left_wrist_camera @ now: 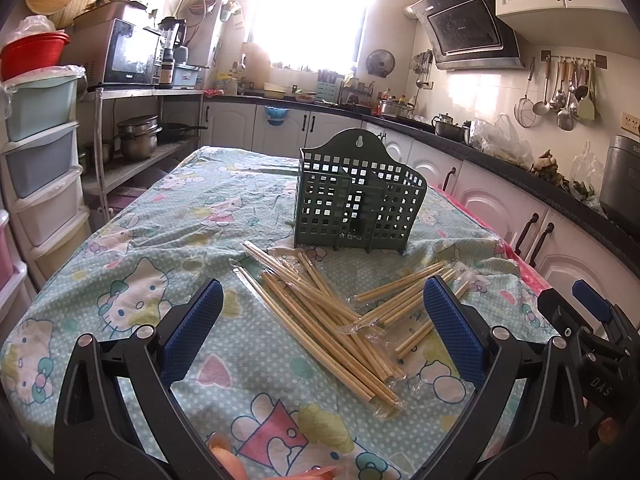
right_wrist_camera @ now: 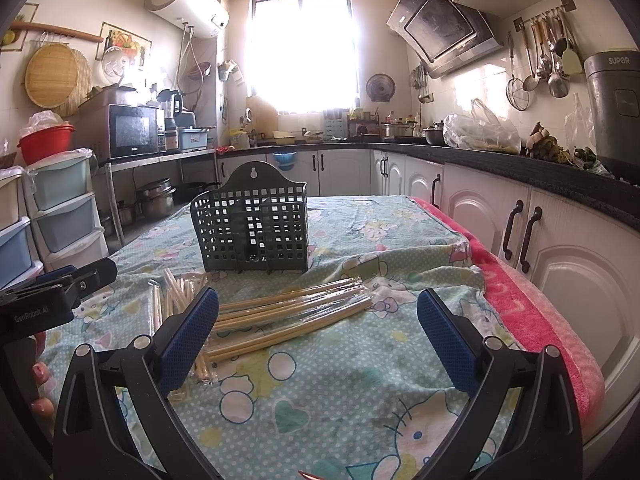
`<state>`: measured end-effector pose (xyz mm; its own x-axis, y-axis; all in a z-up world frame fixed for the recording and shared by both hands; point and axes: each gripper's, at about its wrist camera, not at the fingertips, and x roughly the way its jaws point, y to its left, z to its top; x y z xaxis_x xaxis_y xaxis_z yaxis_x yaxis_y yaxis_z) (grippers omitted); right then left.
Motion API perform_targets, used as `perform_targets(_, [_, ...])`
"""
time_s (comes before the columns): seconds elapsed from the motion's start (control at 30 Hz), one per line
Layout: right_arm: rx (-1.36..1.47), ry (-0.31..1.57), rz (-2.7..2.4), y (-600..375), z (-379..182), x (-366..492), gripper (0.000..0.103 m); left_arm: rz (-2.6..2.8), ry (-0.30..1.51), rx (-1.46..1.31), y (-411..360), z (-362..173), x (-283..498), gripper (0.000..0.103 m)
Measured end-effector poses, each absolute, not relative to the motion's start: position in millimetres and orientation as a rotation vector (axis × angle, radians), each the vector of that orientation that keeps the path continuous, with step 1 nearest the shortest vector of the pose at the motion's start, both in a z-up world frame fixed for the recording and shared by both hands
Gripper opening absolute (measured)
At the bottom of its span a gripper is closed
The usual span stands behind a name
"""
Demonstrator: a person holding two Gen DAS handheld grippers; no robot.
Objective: Organize utensils
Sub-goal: 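Move both tools toward the wooden chopsticks beside the green caddy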
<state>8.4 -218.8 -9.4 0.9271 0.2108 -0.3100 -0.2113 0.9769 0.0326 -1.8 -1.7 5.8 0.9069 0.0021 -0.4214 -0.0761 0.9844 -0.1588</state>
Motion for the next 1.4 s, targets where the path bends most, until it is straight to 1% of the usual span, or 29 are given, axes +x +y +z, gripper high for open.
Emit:
perform_targets(0.2, [-0.015, 0.340, 0.237, -215.7, -9.6, 10.9, 0.097, 0.050, 0.434, -0.184, -0.3, 8.6, -1.2, 0.093])
perform_targets(0.53, [-0.008, 0.453, 0.285, -208.8, -10.0, 49.1, 0.097, 0.074, 0.468, -0.258, 30.2, 4.6, 11.8, 0.093])
perform_targets(0.7, [-0.026, 0.477, 0.293, -206.3, -6.3, 67.5, 0.097, 0.077, 0.480, -0.288, 44.4, 8.0, 22.4, 0.092])
perform_targets(1.03, [-0.045, 0.517, 0.314, -200.6, 1.6, 100.6, 0.097, 0.046, 0.529, -0.319, 55.4, 11.8, 55.5, 0.093])
perform_targets(1.4, [-0.041, 0.572, 0.297, -205.6, -3.2, 132.3, 0.097, 0.007, 0.603, -0.322, 52.2, 4.6, 91.2, 0.092])
